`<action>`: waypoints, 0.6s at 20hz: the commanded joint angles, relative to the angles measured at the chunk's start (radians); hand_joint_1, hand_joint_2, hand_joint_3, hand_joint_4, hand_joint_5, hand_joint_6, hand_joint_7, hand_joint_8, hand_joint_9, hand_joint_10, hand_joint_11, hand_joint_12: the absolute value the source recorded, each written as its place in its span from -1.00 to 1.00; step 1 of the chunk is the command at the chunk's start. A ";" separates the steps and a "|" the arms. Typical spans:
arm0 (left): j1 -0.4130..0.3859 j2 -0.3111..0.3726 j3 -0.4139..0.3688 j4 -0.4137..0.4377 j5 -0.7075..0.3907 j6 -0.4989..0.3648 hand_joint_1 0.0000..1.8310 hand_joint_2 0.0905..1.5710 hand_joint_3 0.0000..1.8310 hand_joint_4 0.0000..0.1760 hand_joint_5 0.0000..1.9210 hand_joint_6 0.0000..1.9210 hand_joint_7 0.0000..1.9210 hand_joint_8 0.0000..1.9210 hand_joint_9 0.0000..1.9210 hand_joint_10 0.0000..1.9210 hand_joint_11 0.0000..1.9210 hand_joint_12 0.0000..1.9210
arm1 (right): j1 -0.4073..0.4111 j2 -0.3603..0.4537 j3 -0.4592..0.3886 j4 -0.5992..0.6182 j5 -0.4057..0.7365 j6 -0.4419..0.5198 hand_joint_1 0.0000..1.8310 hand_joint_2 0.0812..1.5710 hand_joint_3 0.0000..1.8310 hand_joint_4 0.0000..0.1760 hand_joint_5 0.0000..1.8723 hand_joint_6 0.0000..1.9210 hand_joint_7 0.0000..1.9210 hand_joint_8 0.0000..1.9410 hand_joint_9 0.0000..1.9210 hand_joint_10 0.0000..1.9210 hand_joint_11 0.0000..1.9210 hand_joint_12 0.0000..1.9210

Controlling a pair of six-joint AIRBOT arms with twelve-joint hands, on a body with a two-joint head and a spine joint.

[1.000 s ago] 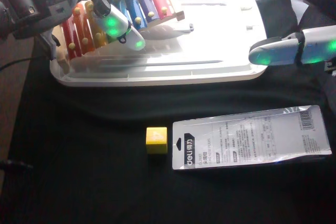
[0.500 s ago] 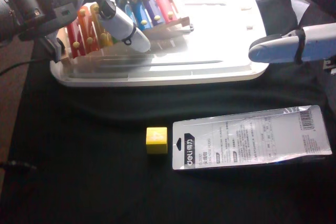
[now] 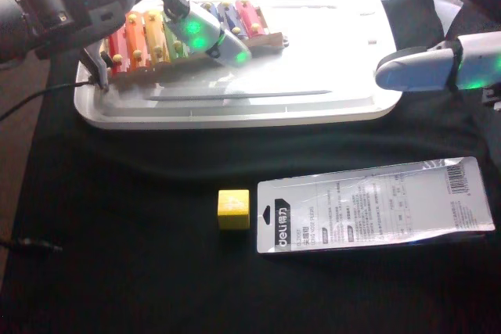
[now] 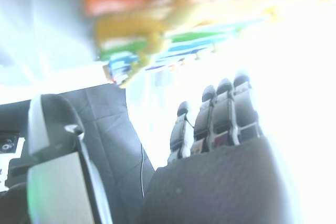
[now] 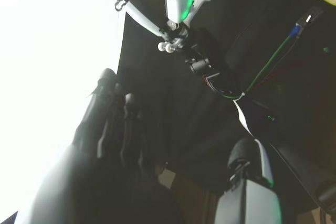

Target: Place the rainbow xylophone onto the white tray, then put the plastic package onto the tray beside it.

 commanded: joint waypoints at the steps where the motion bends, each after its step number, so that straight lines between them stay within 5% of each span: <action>1: -0.020 0.012 -0.010 -0.023 -0.079 -0.013 -0.35 -0.22 -1.00 1.00 -1.00 -1.00 -1.00 -1.00 -1.00 -1.00 -1.00 -1.00 | 0.015 0.013 -0.006 0.051 0.119 0.009 -0.28 0.06 -1.00 -0.80 -0.89 -1.00 -0.82 -1.00 -0.81 -1.00 -0.76 -1.00; 4: -0.028 0.077 -0.071 -0.030 -0.115 -0.013 -0.29 -0.12 -0.98 1.00 -1.00 -1.00 -1.00 -1.00 -1.00 -1.00 -1.00 -1.00 | 0.016 0.052 -0.035 0.032 0.119 0.009 -0.31 -0.03 -1.00 -0.51 -0.95 -1.00 -0.87 -1.00 -0.87 -1.00 -0.79 -1.00; 7: -0.031 0.148 -0.143 -0.027 -0.157 -0.013 -0.29 -0.08 -0.98 1.00 -1.00 -1.00 -1.00 -1.00 -1.00 -1.00 -1.00 -1.00 | 0.024 0.090 -0.057 -0.003 0.113 0.009 -0.33 -0.04 -1.00 -0.54 -1.00 -1.00 -0.90 -1.00 -0.90 -1.00 -0.81 -1.00; 12: -0.037 0.270 -0.268 0.006 -0.208 0.002 -0.27 -0.09 -1.00 1.00 -1.00 -1.00 -1.00 -1.00 -1.00 -1.00 -1.00 -1.00 | 0.132 0.132 -0.090 -0.196 -0.030 0.034 -0.40 -0.02 -1.00 -1.00 -1.00 -1.00 -0.92 -1.00 -0.88 -0.98 -0.76 -0.97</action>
